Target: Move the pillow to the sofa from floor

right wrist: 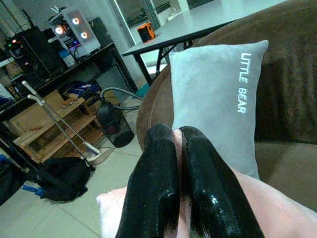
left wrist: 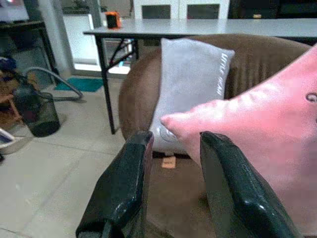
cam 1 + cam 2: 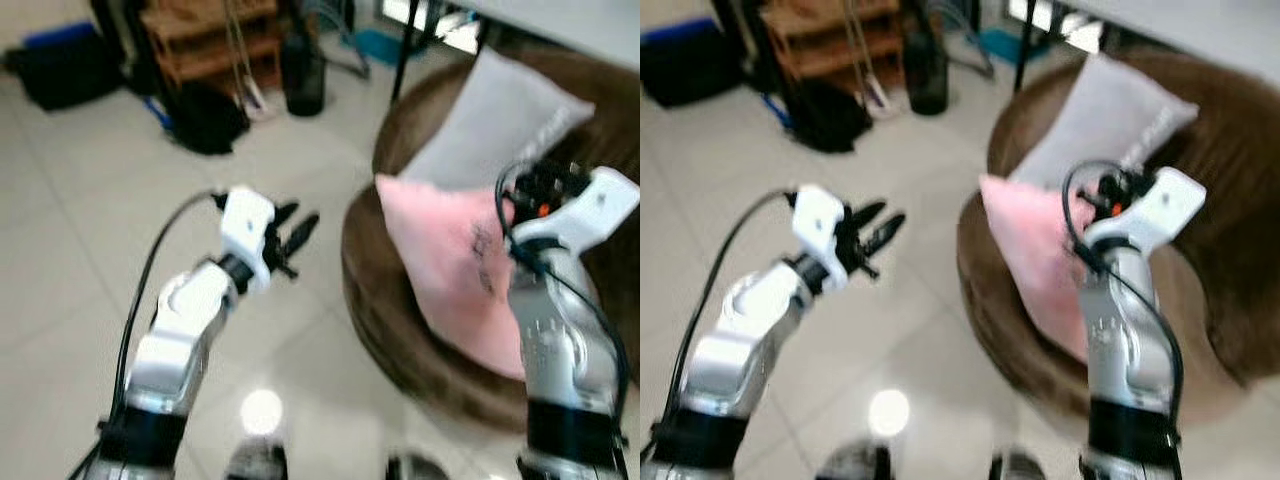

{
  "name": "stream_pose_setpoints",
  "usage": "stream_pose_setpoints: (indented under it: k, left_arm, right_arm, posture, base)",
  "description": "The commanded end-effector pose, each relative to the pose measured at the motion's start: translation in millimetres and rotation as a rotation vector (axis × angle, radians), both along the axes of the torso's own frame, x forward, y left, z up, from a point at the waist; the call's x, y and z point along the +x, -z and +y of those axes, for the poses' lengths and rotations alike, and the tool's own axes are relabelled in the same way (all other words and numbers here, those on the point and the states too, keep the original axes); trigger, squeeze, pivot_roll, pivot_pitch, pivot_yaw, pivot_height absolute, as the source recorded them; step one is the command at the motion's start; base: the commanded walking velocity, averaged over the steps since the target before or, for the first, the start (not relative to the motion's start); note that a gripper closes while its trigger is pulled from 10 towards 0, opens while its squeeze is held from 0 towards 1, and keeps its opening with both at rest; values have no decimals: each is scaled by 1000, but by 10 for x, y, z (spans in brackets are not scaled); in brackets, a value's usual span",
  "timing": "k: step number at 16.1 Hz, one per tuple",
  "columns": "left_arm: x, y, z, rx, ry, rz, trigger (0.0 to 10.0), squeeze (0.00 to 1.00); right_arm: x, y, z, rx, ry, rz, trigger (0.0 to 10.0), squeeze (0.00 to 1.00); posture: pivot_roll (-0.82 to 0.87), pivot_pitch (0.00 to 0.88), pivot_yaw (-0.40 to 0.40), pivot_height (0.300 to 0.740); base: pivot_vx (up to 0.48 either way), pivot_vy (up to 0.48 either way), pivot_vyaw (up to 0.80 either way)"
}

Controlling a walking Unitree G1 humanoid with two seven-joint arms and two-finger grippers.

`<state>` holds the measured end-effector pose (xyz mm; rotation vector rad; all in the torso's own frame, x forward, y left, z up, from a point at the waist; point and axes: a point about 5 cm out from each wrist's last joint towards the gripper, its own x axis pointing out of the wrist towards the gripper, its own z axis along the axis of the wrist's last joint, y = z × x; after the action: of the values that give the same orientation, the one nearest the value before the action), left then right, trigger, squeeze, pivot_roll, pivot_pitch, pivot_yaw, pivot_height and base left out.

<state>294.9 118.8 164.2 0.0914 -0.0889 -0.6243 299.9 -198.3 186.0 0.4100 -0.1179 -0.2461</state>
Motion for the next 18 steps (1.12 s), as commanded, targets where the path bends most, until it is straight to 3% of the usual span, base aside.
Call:
stream_pose_setpoints:
  k: [1,5,8,18]
  left_arm:
    - [22,-9,1,10,-6,-13,10000,0]
    - [36,-39,-76,-2,19,-22,10000,0]
    - [23,-38,-109,-9,42,-31,10000,0]
    - [33,-46,-89,17,70,-42,10000,0]
  right_arm:
    - [-40,-86,-37,-19,24,-31,10000,0]
    - [-48,-128,3,-47,10,-35,10000,0]
    - [6,-160,34,-34,-23,-28,10000,0]
    - [21,-182,86,-16,-32,-39,10000,0]
  posture:
    - [-24,23,10,740]
    - [-34,10,5,740]
    - [-29,4,-1,740]
    - [-13,8,7,740]
  base:
    - [0,0,0]
    - [0,0,0]
    - [325,0,0]
    - [342,0,-765]
